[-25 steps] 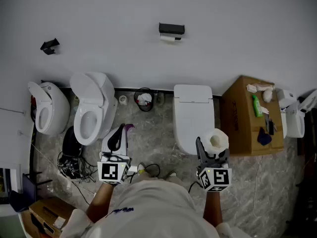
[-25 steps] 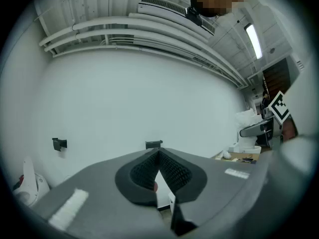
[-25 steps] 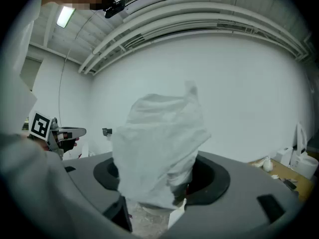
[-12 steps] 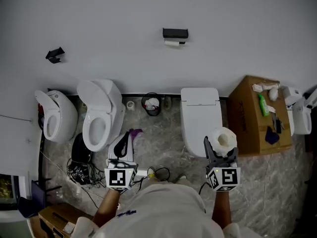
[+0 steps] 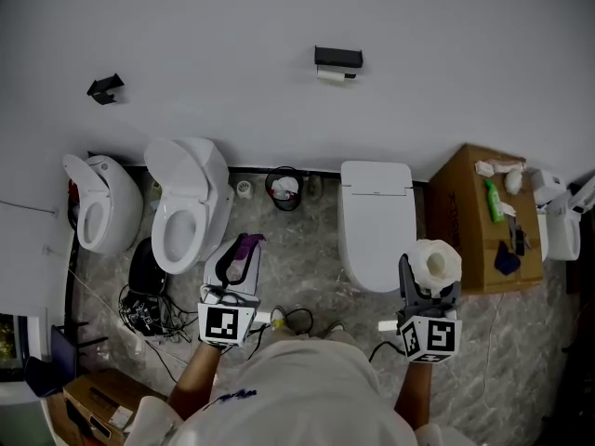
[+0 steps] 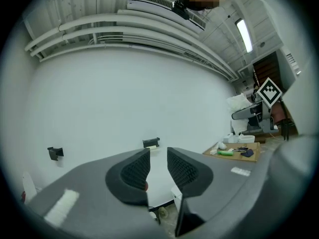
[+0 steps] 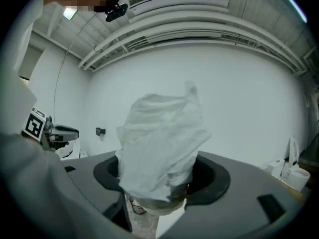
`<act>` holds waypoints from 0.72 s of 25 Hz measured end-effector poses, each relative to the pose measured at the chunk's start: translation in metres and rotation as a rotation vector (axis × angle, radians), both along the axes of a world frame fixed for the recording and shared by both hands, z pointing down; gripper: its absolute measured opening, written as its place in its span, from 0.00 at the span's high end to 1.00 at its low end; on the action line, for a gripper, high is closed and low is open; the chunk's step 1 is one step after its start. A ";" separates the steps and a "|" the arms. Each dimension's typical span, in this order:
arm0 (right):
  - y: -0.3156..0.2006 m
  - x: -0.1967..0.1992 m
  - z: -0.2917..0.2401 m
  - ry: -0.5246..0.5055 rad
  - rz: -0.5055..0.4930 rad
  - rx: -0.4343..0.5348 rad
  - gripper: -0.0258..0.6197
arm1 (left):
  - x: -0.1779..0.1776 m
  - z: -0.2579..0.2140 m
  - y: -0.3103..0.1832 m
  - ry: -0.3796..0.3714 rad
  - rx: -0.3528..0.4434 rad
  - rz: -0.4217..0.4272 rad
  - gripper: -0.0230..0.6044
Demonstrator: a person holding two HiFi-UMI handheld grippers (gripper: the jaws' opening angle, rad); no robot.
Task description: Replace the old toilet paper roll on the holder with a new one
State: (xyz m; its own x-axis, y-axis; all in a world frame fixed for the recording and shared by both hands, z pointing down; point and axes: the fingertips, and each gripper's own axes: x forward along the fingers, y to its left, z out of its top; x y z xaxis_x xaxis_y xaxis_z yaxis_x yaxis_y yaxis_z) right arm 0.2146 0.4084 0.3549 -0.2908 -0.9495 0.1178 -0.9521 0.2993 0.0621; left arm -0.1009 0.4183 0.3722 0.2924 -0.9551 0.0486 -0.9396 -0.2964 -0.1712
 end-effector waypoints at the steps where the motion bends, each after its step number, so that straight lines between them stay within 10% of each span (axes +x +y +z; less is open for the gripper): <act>1: 0.003 0.001 0.002 -0.001 0.003 -0.006 0.47 | 0.002 -0.001 0.000 0.001 0.008 0.010 0.79; 11: 0.017 -0.026 0.028 0.010 0.025 -0.070 0.47 | -0.010 -0.006 -0.001 0.127 0.046 0.021 0.41; 18: 0.014 -0.048 0.032 0.003 0.035 -0.080 0.47 | -0.026 0.010 -0.003 0.044 0.004 0.073 0.29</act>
